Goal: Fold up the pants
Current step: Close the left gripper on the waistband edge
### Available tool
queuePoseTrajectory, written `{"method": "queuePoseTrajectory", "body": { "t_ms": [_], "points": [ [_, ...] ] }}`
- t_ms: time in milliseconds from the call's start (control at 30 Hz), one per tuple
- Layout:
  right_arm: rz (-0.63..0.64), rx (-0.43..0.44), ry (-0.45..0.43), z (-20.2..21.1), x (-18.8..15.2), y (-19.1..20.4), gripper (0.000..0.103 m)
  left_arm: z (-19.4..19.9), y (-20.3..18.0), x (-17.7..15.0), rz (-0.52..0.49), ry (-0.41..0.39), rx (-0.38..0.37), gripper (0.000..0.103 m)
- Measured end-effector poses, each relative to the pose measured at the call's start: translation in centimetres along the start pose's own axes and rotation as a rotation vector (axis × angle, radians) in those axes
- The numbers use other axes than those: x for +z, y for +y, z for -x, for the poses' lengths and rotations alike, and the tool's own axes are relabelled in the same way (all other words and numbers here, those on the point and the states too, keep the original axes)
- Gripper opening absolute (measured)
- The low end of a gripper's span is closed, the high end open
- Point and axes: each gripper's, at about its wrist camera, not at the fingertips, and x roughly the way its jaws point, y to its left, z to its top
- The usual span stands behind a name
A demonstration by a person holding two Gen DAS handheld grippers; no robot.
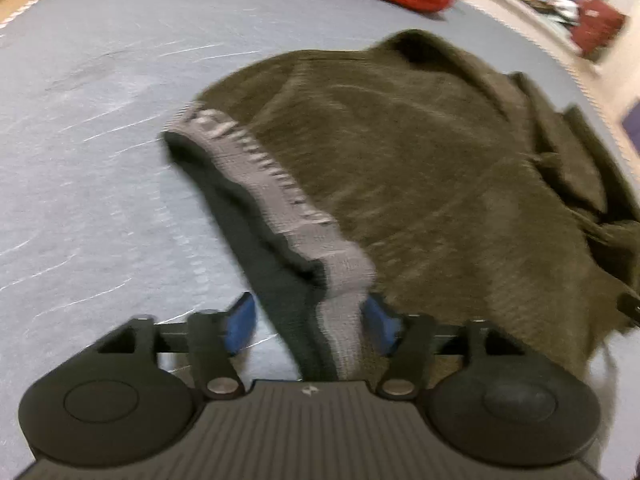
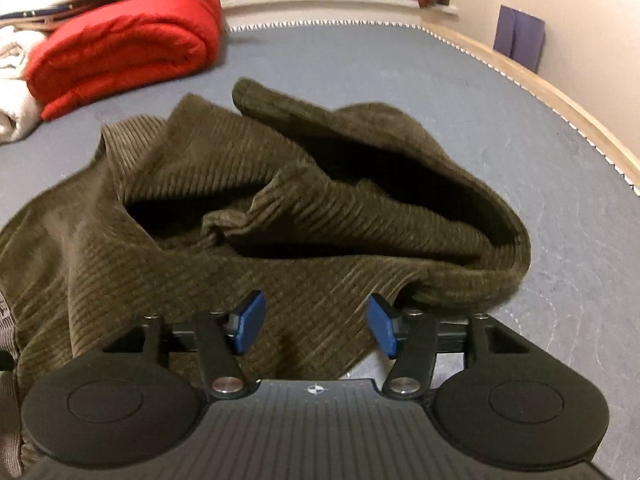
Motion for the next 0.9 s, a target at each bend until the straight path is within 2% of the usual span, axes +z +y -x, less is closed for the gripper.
{"method": "queuePoseTrajectory", "body": {
  "t_ms": [67, 167, 300, 600, 667, 700, 733, 767, 833, 900],
  "points": [
    [-0.002, 0.002, 0.016, -0.2, 0.0, 0.3, 0.064, -0.2, 0.2, -0.3, 0.039, 0.022, 0.000, 0.074],
    [0.007, 0.001, 0.022, -0.5, -0.1, 0.6, 0.067, -0.9, 0.0, -0.6, 0.018, 0.037, -0.030, 0.078],
    [-0.004, 0.008, 0.033, -0.9, 0.3, 0.7, 0.069, -1.5, -0.2, -0.8, 0.009, 0.043, -0.030, 0.082],
    [-0.006, 0.017, 0.030, -0.9, 0.7, 1.5, 0.073, -1.1, -1.3, -1.6, -0.059, 0.017, -0.053, 0.080],
    [-0.006, 0.019, 0.025, -0.8, 0.8, 1.7, 0.074, -0.9, -1.6, -2.1, -0.086, -0.001, -0.054, 0.076],
    [-0.004, 0.020, 0.021, -0.7, 0.9, 1.7, 0.074, -0.8, -1.7, -2.2, -0.099, -0.008, -0.059, 0.071],
    [-0.002, 0.021, 0.018, -0.6, 0.9, 1.8, 0.074, -0.6, -1.7, -2.4, -0.115, -0.017, -0.062, 0.061],
    [-0.001, 0.021, 0.013, -0.5, 0.9, 1.9, 0.074, -0.4, -1.7, -2.4, -0.130, -0.026, -0.064, 0.058],
    [0.005, 0.021, 0.000, -0.2, 1.1, 1.9, 0.074, 0.2, -1.6, -2.4, -0.168, -0.054, -0.079, 0.042],
    [-0.002, 0.036, -0.016, 0.1, 1.3, 1.8, 0.074, 1.2, -1.0, -2.2, -0.189, -0.088, -0.103, 0.032]
  ]
}}
